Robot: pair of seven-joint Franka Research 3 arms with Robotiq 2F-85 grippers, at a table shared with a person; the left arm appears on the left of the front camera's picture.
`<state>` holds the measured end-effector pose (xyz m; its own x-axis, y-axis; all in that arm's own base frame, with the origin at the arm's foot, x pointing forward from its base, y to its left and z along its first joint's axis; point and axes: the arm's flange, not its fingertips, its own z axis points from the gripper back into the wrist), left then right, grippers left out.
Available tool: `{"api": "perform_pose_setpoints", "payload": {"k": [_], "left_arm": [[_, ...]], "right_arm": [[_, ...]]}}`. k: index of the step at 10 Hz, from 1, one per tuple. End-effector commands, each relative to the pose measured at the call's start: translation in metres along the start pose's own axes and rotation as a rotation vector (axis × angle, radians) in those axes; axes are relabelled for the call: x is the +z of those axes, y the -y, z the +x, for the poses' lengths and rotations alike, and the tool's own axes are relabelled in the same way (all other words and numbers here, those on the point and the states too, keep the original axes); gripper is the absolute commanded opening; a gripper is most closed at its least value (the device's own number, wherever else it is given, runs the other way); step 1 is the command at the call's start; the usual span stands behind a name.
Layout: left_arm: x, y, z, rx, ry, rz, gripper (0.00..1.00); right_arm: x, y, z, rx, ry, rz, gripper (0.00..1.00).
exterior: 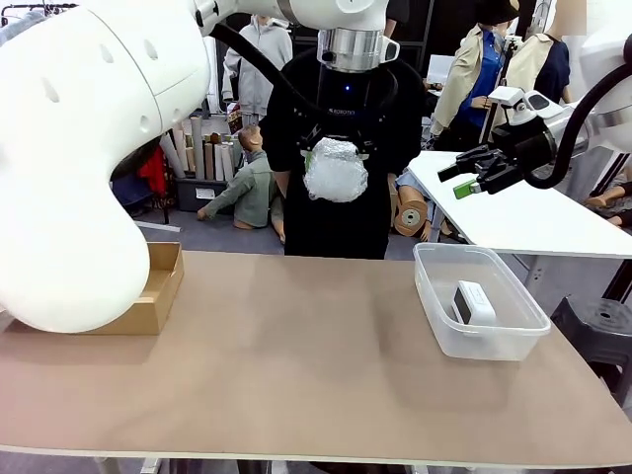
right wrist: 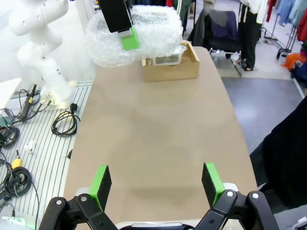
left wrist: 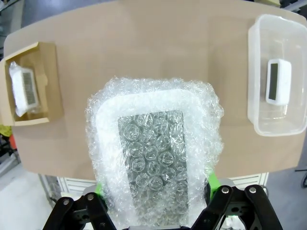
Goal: Separate and place wrapped and unwrapped clocks.
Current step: Pick up the Digital clock indicated by the person, then if the picked Digital clock is wrapped, place it in the Package Box ; if not, place it in the Organizing box.
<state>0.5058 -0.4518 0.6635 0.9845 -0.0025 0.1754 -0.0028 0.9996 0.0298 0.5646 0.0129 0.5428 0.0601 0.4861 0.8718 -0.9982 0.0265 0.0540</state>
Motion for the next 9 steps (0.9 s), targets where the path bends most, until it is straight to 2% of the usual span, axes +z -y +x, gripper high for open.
{"api": "perform_pose_setpoints", "payload": {"k": [1, 9], "left_arm": [[0.0048, -0.0012, -0.0009, -0.002, 0.002, -0.01, 0.0], [0.0048, -0.0012, -0.0009, -0.002, 0.002, -0.01, 0.0]], "right_arm": [[0.0006, -0.0003, 0.0012, 0.003, -0.003, -0.003, 1.0], [0.0006, -0.0003, 0.0012, 0.003, -0.003, -0.003, 1.0]]}}
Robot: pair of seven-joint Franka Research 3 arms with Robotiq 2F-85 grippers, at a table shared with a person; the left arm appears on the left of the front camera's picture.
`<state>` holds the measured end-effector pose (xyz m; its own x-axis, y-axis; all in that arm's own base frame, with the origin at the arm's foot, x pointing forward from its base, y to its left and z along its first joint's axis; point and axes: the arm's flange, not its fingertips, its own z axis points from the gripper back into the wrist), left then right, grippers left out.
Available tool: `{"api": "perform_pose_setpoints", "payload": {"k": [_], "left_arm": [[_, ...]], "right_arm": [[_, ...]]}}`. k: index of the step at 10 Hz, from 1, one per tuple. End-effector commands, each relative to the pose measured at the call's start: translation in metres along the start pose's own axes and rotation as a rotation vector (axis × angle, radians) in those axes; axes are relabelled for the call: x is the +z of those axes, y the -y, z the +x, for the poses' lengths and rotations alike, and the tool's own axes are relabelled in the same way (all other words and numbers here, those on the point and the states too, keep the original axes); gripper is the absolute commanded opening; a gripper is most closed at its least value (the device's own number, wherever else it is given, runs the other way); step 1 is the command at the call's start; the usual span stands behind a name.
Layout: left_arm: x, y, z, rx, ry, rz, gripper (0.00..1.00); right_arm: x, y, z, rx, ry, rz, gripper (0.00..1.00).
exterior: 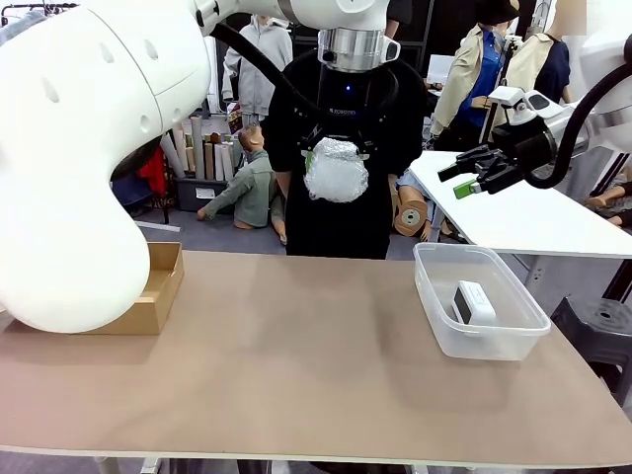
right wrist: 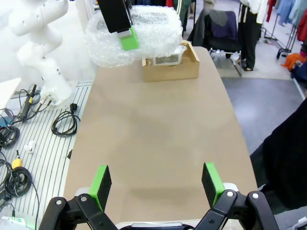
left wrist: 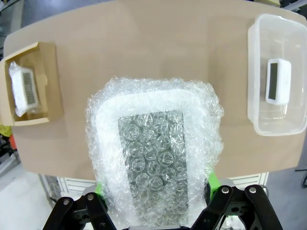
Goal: Separate and place wrapped and unwrapped clocks.
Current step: If the picked Digital clock is wrapped, place it in the Package Box ; if not, place it in the Organizing box.
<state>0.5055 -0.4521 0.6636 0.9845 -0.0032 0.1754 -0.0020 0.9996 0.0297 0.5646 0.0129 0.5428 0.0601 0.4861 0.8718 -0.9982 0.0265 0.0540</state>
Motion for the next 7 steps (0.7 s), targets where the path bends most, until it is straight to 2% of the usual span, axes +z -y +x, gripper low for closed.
{"api": "perform_pose_setpoints", "payload": {"k": [1, 2, 4, 7], "left_arm": [[0.0, 0.0, 0.0, 0.0, 0.0, 0.0, 0.0], [0.007, -0.013, -0.007, -0.043, -0.045, -0.003, 0.0], [0.009, -0.037, -0.01, -0.223, -0.073, -0.047, 0.0], [0.022, -0.074, -0.027, -0.282, -0.11, -0.157, 0.0]], "right_arm": [[0.001, 0.0, 0.001, 0.003, -0.003, -0.003, 1.0], [0.001, 0.0, 0.001, 0.003, -0.003, -0.003, 1.0], [0.001, 0.0, 0.001, 0.003, -0.003, -0.003, 1.0], [0.001, 0.0, 0.001, 0.003, -0.003, -0.003, 1.0]]}}
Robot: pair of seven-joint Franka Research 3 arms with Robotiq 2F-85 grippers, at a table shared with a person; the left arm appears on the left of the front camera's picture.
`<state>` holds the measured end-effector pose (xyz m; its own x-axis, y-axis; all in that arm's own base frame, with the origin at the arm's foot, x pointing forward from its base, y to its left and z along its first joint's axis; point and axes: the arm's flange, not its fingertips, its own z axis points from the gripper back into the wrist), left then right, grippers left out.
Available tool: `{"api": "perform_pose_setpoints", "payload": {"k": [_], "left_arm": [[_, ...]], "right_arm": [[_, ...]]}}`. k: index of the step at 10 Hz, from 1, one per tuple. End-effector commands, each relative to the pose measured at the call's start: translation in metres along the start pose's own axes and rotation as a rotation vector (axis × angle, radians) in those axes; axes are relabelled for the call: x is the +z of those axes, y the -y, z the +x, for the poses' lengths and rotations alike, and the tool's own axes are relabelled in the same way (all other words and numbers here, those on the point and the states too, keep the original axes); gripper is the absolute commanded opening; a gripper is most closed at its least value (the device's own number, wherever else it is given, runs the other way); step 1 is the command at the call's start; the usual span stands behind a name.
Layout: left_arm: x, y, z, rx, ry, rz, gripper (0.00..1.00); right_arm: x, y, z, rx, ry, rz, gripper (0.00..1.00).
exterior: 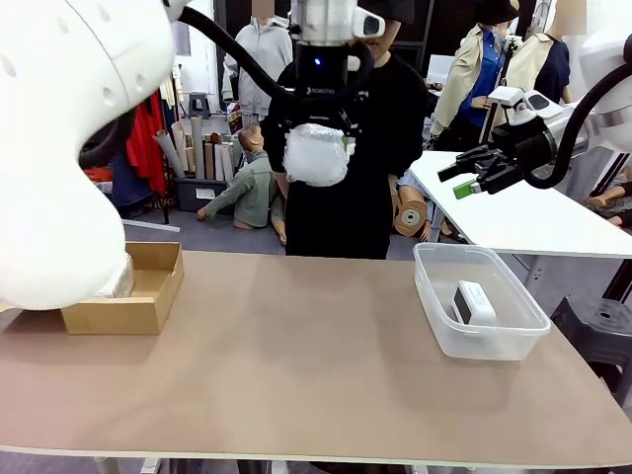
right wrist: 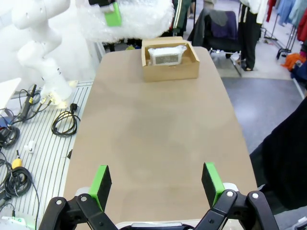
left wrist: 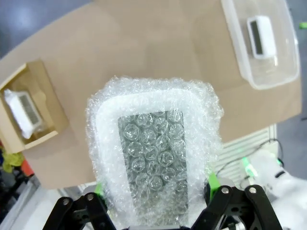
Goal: Separate and place wrapped and unwrapped clocks.
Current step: If the picked Digital clock is wrapped, place it in the Package Box ; if not, place it in the Organizing box.
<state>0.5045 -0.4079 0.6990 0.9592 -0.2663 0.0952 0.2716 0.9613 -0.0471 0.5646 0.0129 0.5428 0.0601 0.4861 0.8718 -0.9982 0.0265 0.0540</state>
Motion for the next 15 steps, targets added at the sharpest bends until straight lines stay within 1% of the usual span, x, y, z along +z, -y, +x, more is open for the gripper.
{"api": "perform_pose_setpoints", "payload": {"k": [1, 2, 3, 5, 6, 8, 9, 11, 12, 14, 15], "left_arm": [[-0.005, -0.027, -0.046, -0.073, -0.036, -0.095, 0.0], [0.003, -0.033, -0.058, -0.145, -0.073, -0.115, 0.0], [0.007, -0.039, -0.067, -0.207, -0.082, -0.11, 0.0], [0.015, -0.059, -0.081, -0.195, -0.056, -0.1, 0.0], [0.023, -0.076, -0.09, -0.205, -0.041, -0.082, 0.0], [0.028, -0.104, -0.108, -0.162, 0.005, -0.05, 0.0], [0.028, -0.117, -0.118, -0.165, 0.0, -0.05, 0.0], [0.024, -0.14, -0.134, -0.115, -0.037, -0.055, 0.0], [0.02, -0.154, -0.142, -0.06, -0.036, -0.037, 0.0], [0.009, -0.178, -0.155, -0.014, -0.054, -0.025, 0.0], [0.003, -0.187, -0.16, 0.039, -0.032, 0.003, 0.0]], "right_arm": [[0.001, 0.0, 0.001, 0.003, -0.003, -0.003, 1.0], [0.001, 0.0, 0.001, 0.003, -0.003, -0.003, 1.0], [0.001, 0.0, 0.001, 0.003, -0.003, -0.003, 1.0], [0.001, 0.0, 0.001, 0.003, -0.003, -0.003, 1.0], [0.001, 0.0, 0.001, 0.003, -0.003, -0.003, 1.0], [0.001, 0.0, 0.001, 0.003, -0.003, -0.003, 1.0], [0.001, 0.0, 0.001, 0.003, -0.003, -0.003, 1.0], [0.001, 0.0, 0.001, 0.003, -0.003, -0.003, 1.0], [0.001, 0.0, 0.001, 0.003, -0.003, -0.003, 1.0], [0.001, 0.0, 0.001, 0.003, -0.003, -0.003, 1.0], [0.001, 0.0, 0.001, 0.003, -0.003, -0.003, 1.0]]}}
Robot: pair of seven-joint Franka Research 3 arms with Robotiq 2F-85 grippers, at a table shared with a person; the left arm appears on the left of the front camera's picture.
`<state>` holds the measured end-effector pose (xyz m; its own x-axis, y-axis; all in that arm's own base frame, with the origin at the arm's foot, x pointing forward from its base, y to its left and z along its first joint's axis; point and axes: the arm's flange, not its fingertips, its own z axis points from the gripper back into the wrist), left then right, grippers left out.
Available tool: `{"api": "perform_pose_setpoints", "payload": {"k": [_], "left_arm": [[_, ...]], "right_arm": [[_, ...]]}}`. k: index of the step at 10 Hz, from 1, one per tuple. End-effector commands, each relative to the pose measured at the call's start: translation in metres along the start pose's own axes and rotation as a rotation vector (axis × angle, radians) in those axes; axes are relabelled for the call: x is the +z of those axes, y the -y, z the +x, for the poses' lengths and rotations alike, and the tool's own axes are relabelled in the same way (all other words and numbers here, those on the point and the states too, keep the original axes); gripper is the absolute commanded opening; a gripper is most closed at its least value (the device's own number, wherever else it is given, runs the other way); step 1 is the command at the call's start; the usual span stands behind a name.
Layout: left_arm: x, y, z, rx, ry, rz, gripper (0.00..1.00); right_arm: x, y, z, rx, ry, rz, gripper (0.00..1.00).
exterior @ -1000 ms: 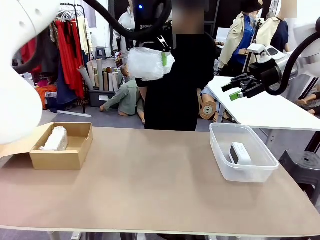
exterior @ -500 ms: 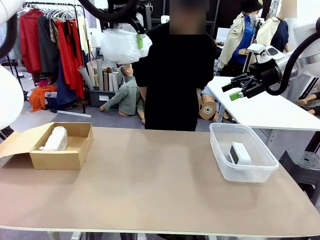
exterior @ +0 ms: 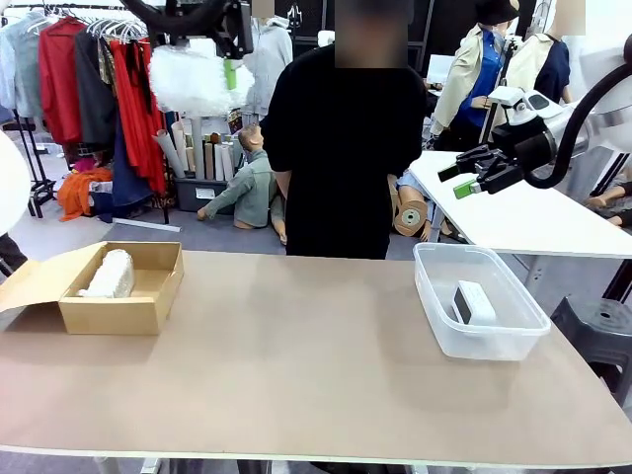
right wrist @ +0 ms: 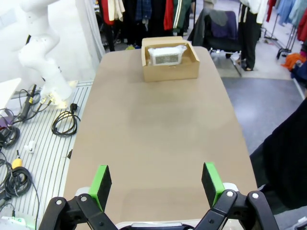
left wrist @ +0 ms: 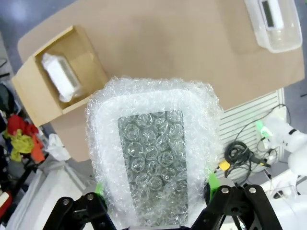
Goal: Separate and place wrapped and unwrapped clocks.
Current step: If the picked Digital clock is wrapped, place it in the Package Box ; if not, place it in the Organizing box.
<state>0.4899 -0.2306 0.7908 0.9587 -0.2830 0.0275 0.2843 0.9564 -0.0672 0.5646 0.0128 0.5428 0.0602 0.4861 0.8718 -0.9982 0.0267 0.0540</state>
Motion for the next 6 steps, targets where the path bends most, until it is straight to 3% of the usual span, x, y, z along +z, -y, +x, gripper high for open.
{"api": "perform_pose_setpoints", "payload": {"k": [1, 6], "left_arm": [[-0.12, -0.033, -0.101, 0.122, 0.07, 0.095, 0.0], [-0.171, -0.059, -0.107, 0.265, 0.005, 0.17, 0.0]], "right_arm": [[0.001, 0.0, 0.001, 0.003, -0.003, -0.002, 1.0], [0.001, 0.0, 0.001, 0.003, -0.003, -0.002, 1.0]]}}
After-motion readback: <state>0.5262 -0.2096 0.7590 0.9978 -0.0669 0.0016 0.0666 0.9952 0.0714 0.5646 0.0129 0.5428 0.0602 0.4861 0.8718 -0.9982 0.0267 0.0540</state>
